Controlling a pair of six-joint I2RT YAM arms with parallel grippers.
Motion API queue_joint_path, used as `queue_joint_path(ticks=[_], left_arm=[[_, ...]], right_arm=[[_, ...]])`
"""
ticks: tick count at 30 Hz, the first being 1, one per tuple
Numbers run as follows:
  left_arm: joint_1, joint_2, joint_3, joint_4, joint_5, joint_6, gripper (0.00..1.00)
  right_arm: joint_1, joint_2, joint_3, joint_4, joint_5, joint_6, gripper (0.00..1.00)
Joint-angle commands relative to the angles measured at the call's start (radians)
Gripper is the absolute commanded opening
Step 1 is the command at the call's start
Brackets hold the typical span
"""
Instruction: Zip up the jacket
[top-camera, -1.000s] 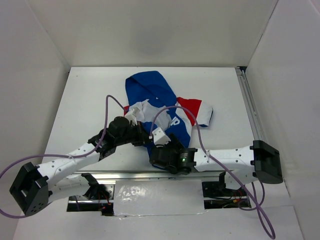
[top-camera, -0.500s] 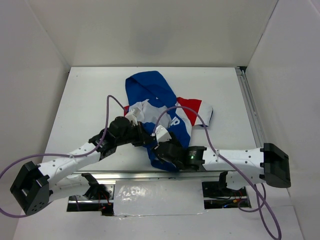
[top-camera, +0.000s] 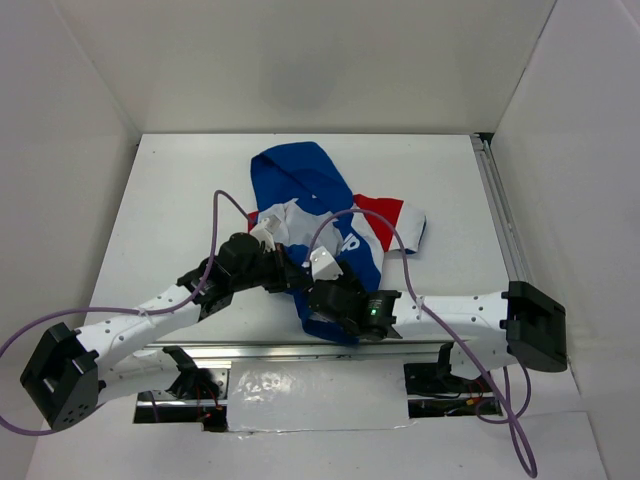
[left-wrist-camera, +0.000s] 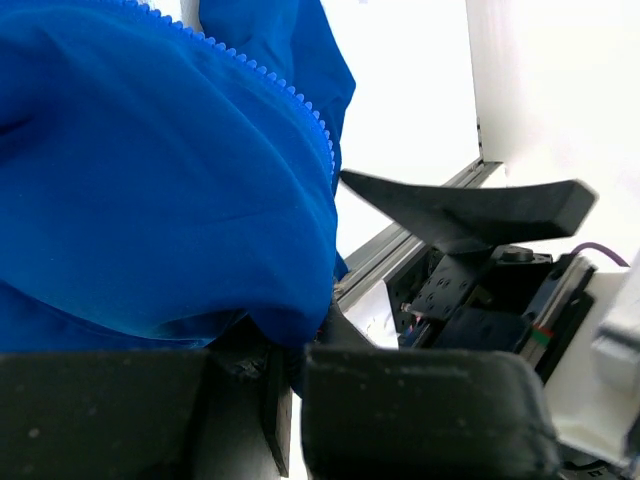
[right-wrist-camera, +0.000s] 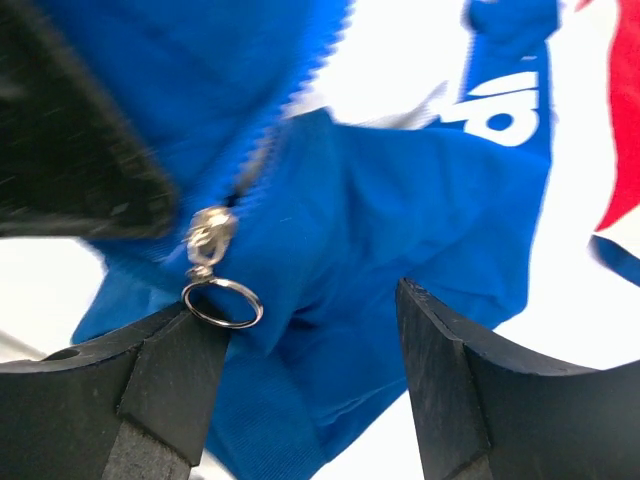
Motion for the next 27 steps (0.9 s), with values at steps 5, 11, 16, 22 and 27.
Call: queue_joint_path(ticks=[5,11,16,22,27], left_arm=[[0.004,-0.002,0.028,0.036,0.008,-0.007,0.0],[0.004,0.029,0.034,0.039,0.02,-0.005,0.0],[0.004,0.038,0.031,0.056,0.04,0.001,0.0],[0.004,0.032,0.031,0.054,0.039,0.009,0.0],[0.004,0.034,0.034,0.051,0.04,0.01,0.0]], right_arm=[[0.012,-0.053,0.013,0.053,0.176,0.046,0.72],[0.01,-0.15,0.013,0.156,0.188,0.011,0.72],[-0.108,-0.194,0.03,0.168,0.07,0.041,0.72],[-0.166,-0.171,0.038,0.146,-0.124,0.055,0.71],[-0.163,-0.226,0.024,0.081,-0.228,0.046,0.7]])
